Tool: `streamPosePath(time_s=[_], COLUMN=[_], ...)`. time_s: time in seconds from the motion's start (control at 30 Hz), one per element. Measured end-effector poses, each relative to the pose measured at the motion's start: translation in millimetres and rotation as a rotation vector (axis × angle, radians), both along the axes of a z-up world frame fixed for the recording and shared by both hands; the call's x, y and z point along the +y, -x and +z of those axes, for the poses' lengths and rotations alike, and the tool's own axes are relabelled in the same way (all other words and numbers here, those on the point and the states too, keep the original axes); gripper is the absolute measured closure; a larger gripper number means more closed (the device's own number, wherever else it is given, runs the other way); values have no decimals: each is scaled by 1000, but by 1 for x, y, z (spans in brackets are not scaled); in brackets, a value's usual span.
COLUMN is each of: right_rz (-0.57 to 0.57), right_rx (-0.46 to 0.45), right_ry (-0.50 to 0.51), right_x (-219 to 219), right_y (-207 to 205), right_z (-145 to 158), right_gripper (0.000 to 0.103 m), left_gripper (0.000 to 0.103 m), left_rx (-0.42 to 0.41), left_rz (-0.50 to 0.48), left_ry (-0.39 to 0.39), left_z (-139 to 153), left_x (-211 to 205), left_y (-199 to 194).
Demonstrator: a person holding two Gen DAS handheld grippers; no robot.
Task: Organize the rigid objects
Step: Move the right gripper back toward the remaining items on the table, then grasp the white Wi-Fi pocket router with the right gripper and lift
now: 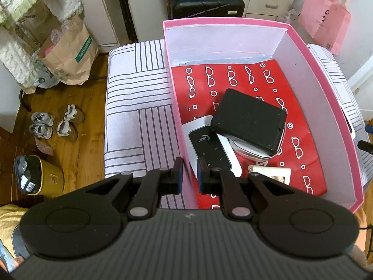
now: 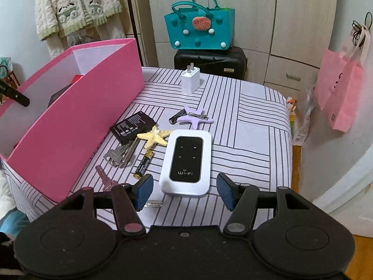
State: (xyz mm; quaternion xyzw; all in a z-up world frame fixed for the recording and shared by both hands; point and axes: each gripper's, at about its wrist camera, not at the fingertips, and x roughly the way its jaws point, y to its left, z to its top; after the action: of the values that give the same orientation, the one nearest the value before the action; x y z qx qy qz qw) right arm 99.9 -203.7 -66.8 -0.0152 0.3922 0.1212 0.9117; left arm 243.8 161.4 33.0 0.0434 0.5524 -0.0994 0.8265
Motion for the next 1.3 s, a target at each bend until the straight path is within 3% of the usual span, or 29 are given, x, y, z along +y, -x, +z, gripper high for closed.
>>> streamPosePath(time_s=[0.3, 0.63, 0.87, 1.23, 1.3], right_rz=[14, -12, -112, -145, -124], right_rx=[-10, 34, 132, 87, 81], right_ry=[1, 17, 0, 51, 52], right_x=[8, 15, 17, 21, 22], right_y=[0, -37, -60, -66, -64], right_z=[6, -10, -29, -34, -33], right_gripper=[31, 29, 29, 23, 25], left_gripper=[92, 92, 92, 92, 92], left_rx=[-25, -29, -19, -32, -37], left_rz=[-28, -52, -59, -80, -73], left_ry=[-13, 26, 57, 61, 73], left_z=[3, 3, 5, 5, 5], left_x=[-1, 7, 13, 14, 17], left_y=[11, 14, 12, 17, 18])
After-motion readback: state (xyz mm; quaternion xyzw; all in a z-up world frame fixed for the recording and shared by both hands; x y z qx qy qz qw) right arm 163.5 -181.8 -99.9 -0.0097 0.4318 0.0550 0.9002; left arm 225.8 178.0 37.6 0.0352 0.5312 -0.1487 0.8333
